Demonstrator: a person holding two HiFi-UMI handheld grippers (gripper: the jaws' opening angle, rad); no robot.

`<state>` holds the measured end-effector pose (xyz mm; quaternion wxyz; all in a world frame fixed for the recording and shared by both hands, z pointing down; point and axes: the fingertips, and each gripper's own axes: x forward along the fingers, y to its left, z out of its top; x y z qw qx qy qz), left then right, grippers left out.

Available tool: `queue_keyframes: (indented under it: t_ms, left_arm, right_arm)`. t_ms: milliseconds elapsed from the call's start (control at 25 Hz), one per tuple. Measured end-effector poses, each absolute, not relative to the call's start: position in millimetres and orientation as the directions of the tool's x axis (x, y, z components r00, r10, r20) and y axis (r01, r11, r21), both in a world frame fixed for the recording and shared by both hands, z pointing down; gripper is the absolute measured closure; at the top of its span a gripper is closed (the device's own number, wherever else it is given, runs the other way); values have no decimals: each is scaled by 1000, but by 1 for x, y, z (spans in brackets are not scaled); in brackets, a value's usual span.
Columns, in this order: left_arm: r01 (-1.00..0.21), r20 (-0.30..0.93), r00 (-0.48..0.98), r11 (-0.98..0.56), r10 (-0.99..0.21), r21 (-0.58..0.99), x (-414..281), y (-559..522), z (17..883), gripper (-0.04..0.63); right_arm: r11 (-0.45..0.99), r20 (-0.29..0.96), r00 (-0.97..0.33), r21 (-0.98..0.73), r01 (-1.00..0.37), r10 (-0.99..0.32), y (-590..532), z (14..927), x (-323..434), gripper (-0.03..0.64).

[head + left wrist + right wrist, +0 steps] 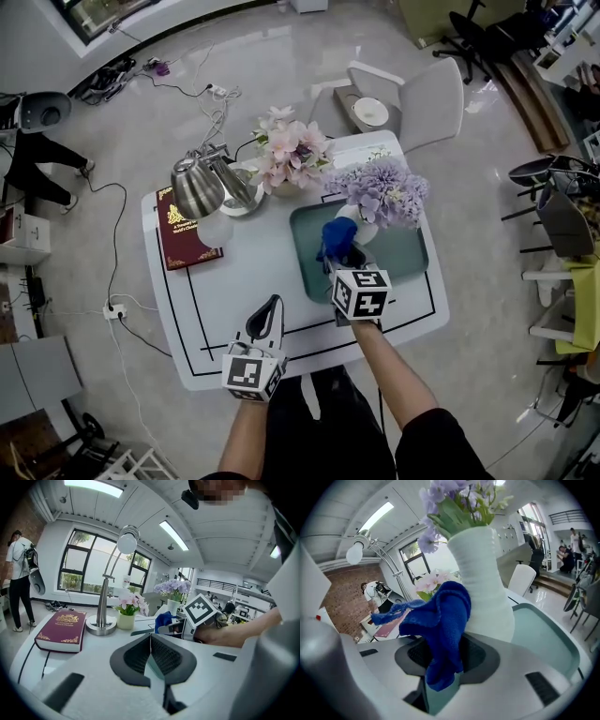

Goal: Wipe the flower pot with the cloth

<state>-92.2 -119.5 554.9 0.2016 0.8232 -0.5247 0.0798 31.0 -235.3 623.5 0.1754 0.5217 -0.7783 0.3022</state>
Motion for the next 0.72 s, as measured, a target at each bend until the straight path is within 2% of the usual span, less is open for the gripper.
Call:
queue_keyframes:
  t_ms: [120,280,720]
  left_arm:
    - [-896,345,436,-367,-831,248,-93,-118,555,585]
    - [-893,335,443,-378,-831,245,-89,-119,550,585]
    - [-869,291,493,-448,-820,210,-59,-119,512,585]
  right_arm:
    - [270,622,-411,-313,-911,-667,-229,640,29,479]
    - [313,601,-446,-319,-895,-663,-218,633,26,479]
    - [448,484,-535,-293,-845,-692,-158,523,41,479]
